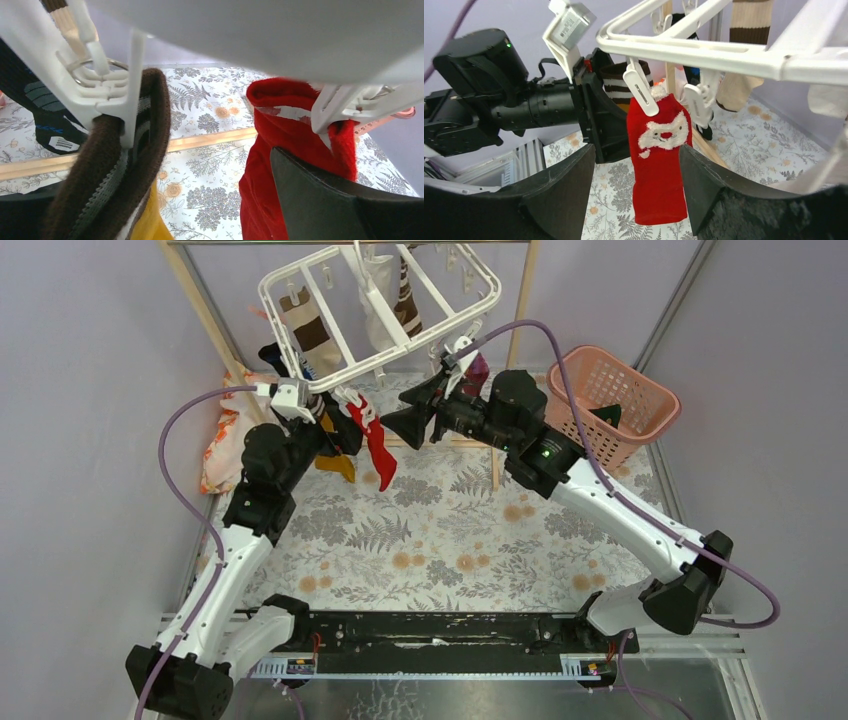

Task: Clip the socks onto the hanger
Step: Open the clamp at the hanger.

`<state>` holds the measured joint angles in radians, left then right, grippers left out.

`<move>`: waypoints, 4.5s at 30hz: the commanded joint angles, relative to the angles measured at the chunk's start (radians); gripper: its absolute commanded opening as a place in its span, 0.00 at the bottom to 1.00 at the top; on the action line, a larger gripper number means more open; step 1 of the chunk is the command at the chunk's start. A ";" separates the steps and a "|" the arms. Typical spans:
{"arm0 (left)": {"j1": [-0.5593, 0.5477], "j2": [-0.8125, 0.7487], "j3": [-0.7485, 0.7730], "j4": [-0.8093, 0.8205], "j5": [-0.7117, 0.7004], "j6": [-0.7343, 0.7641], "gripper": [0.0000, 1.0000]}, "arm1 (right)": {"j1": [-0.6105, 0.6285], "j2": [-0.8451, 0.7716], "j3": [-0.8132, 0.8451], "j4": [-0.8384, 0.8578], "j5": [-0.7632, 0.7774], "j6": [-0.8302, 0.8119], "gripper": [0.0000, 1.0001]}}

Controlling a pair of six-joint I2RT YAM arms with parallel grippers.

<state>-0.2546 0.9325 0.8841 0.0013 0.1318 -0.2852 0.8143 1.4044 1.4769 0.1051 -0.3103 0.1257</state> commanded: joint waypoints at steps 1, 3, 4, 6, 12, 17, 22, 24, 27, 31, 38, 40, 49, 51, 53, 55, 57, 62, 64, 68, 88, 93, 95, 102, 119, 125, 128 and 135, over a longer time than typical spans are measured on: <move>-0.005 -0.021 -0.018 0.062 0.040 -0.013 0.99 | 0.026 0.024 0.067 0.037 0.052 -0.036 0.68; -0.004 -0.024 -0.022 0.062 0.038 -0.012 0.99 | 0.030 0.036 0.070 0.038 0.088 -0.053 0.68; -0.004 -0.025 -0.025 0.062 0.039 -0.011 0.99 | 0.032 0.043 0.071 0.036 0.105 -0.063 0.68; -0.004 -0.030 -0.027 0.062 0.038 -0.011 0.99 | 0.033 0.050 0.070 0.036 0.144 -0.084 0.68; -0.005 -0.035 -0.034 0.052 0.029 -0.001 0.99 | 0.040 0.038 0.036 0.068 0.295 -0.162 0.63; -0.005 -0.037 -0.033 0.049 0.031 -0.001 0.99 | 0.040 0.040 0.022 0.080 0.332 -0.195 0.62; -0.004 -0.036 -0.033 0.051 0.029 -0.002 0.99 | 0.040 0.053 0.018 0.095 0.371 -0.212 0.63; -0.005 -0.038 -0.034 0.050 0.031 -0.002 0.99 | 0.039 0.063 0.020 0.100 0.379 -0.213 0.60; -0.005 -0.038 -0.034 0.048 0.032 -0.002 0.99 | 0.040 0.080 0.025 0.102 0.376 -0.209 0.59; -0.005 -0.039 -0.036 0.049 0.033 -0.002 0.99 | 0.040 0.095 0.028 0.111 0.373 -0.203 0.59; -0.005 -0.042 -0.038 0.048 0.032 -0.003 0.99 | 0.040 0.105 0.019 0.146 0.390 -0.205 0.55; -0.005 -0.041 -0.039 0.048 0.030 -0.003 0.99 | 0.040 0.097 -0.011 0.191 0.389 -0.210 0.53; -0.005 -0.037 -0.040 0.048 0.023 -0.003 0.99 | 0.040 0.079 -0.105 0.309 0.353 -0.213 0.56; -0.005 -0.037 -0.039 0.048 0.021 -0.005 0.99 | 0.040 0.071 -0.128 0.339 0.354 -0.210 0.56; -0.004 -0.037 -0.041 0.048 0.020 -0.005 0.99 | 0.043 0.066 -0.140 0.360 0.355 -0.213 0.55; -0.005 -0.037 -0.040 0.048 0.019 -0.005 0.99 | 0.049 0.066 -0.147 0.376 0.357 -0.216 0.55; -0.004 -0.038 -0.041 0.048 0.016 -0.006 0.99 | 0.053 0.070 -0.147 0.383 0.350 -0.215 0.59; -0.005 -0.038 -0.042 0.048 0.015 -0.004 0.99 | 0.064 0.082 -0.132 0.380 0.346 -0.208 0.60; -0.005 -0.042 -0.043 0.049 0.018 -0.002 0.99 | 0.070 0.083 -0.129 0.381 0.345 -0.205 0.60; -0.004 -0.042 -0.043 0.050 0.022 0.000 0.99 | 0.077 0.093 -0.119 0.385 0.353 -0.202 0.60; -0.005 -0.047 -0.048 0.049 0.042 0.012 0.99 | 0.080 0.182 -0.022 0.394 0.365 -0.179 0.45; -0.005 -0.047 -0.048 0.050 0.043 0.012 0.99 | 0.079 0.180 -0.031 0.395 0.384 -0.186 0.42; -0.005 -0.046 -0.047 0.050 0.046 0.012 0.99 | 0.079 0.174 -0.041 0.400 0.398 -0.190 0.41; -0.005 -0.045 -0.048 0.050 0.047 0.011 0.99 | 0.079 0.154 -0.063 0.413 0.423 -0.205 0.30; -0.005 -0.041 -0.039 0.041 0.061 0.000 0.99 | 0.078 0.099 -0.057 0.297 0.398 -0.247 0.00; -0.005 -0.030 0.011 -0.019 0.052 -0.089 0.99 | 0.079 0.073 0.027 0.038 0.369 -0.278 0.00; -0.005 -0.040 0.006 -0.036 0.071 -0.152 0.99 | 0.078 0.062 0.048 -0.021 0.370 -0.290 0.00; -0.005 -0.115 -0.056 0.034 0.197 -0.335 0.99 | 0.072 0.073 0.115 -0.097 0.330 -0.312 0.00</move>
<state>-0.2550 0.8635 0.8429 -0.0162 0.2340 -0.4873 0.8837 1.5028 1.5185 0.0757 0.0792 -0.1577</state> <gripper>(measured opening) 0.986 0.251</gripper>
